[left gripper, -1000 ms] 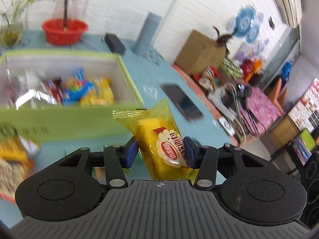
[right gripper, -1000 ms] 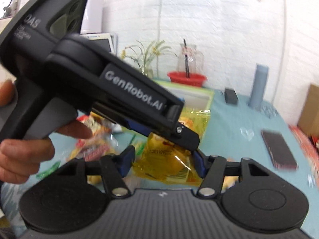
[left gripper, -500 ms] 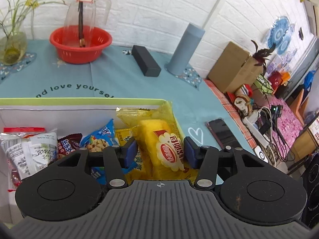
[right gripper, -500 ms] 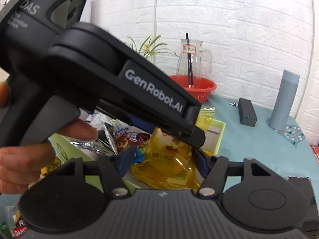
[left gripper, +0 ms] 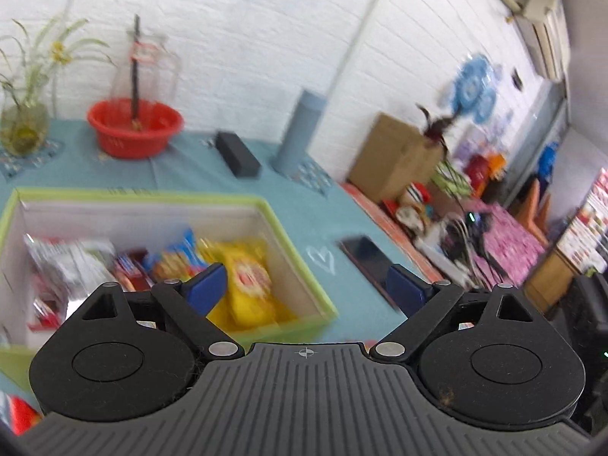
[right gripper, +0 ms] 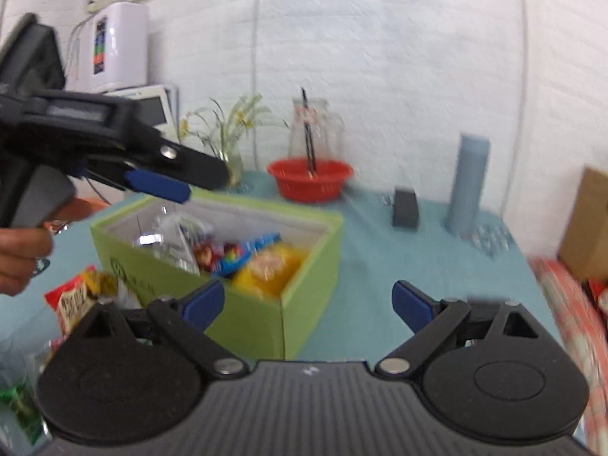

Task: Organize snacks
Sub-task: 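Grasp the red-labelled cake pack with the left tool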

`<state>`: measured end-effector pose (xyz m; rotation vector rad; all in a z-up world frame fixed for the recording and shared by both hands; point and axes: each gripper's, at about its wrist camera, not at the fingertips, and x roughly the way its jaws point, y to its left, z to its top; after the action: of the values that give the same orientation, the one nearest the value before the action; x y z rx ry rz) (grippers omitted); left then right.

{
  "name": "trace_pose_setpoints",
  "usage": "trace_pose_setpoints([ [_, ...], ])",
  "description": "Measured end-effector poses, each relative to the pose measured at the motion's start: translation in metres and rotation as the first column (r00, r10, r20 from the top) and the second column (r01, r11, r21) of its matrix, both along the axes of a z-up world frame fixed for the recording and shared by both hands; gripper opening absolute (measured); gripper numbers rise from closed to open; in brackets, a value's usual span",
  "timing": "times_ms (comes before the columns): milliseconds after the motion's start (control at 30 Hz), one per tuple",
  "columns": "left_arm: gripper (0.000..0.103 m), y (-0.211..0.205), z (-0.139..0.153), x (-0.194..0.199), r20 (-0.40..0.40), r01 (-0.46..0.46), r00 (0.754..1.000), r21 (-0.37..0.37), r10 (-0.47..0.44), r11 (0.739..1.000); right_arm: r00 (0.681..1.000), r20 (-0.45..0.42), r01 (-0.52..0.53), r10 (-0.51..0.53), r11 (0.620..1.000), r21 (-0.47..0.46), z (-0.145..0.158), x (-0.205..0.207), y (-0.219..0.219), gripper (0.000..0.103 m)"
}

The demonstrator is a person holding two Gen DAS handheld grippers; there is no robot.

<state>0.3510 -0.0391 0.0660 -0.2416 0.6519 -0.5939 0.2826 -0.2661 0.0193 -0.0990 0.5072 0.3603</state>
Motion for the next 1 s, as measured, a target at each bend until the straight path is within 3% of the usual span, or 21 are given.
trace_pose_setpoints([
  [100,0.074,-0.03,-0.025,-0.012,-0.072,0.088,0.994,0.039,-0.085,0.995,0.996,-0.079,0.043,-0.041,0.999,0.029,-0.026,-0.025,-0.015,0.094],
  [200,0.068,-0.065,-0.049,-0.013,-0.164,0.178,0.973,0.072,-0.164,0.981,0.988,-0.152,0.053,-0.04,0.995,0.087,-0.046,-0.044,-0.02,0.094],
  [300,0.064,-0.103,-0.065,-0.004,-0.213,0.236,0.956,0.136,-0.204,0.962,0.984,-0.176,0.053,-0.032,0.991,0.119,-0.06,-0.041,-0.018,0.094],
  [400,0.063,-0.13,-0.074,0.011,-0.243,0.265,0.946,0.192,-0.216,0.945,0.98,-0.198,0.023,-0.006,0.996,0.085,-0.062,-0.025,-0.014,0.094],
  [467,0.062,-0.14,-0.082,0.022,-0.291,0.3,0.927,0.191,-0.238,0.935,0.978,-0.209,-0.003,0.016,0.998,0.065,-0.065,-0.013,-0.012,0.093],
  [600,0.058,-0.14,-0.087,0.02,-0.335,0.301,0.911,0.144,-0.24,0.943,0.974,-0.222,-0.034,0.042,0.998,0.044,-0.067,-0.006,-0.008,0.1],
  [767,0.06,-0.136,-0.084,-0.016,-0.33,0.35,0.896,0.114,-0.297,0.93,0.98,-0.179,-0.076,0.085,0.996,0.056,-0.06,-0.041,-0.01,0.1],
  [867,0.06,-0.134,-0.085,-0.044,-0.31,0.347,0.904,0.124,-0.296,0.93,0.982,-0.169,-0.078,0.081,0.997,0.029,-0.06,-0.067,-0.006,0.1],
  [1000,0.062,-0.12,-0.09,-0.082,-0.309,0.323,0.908,0.083,-0.284,0.943,0.98,-0.169,-0.096,0.101,0.995,0.038,-0.064,-0.105,0.0,0.101],
])
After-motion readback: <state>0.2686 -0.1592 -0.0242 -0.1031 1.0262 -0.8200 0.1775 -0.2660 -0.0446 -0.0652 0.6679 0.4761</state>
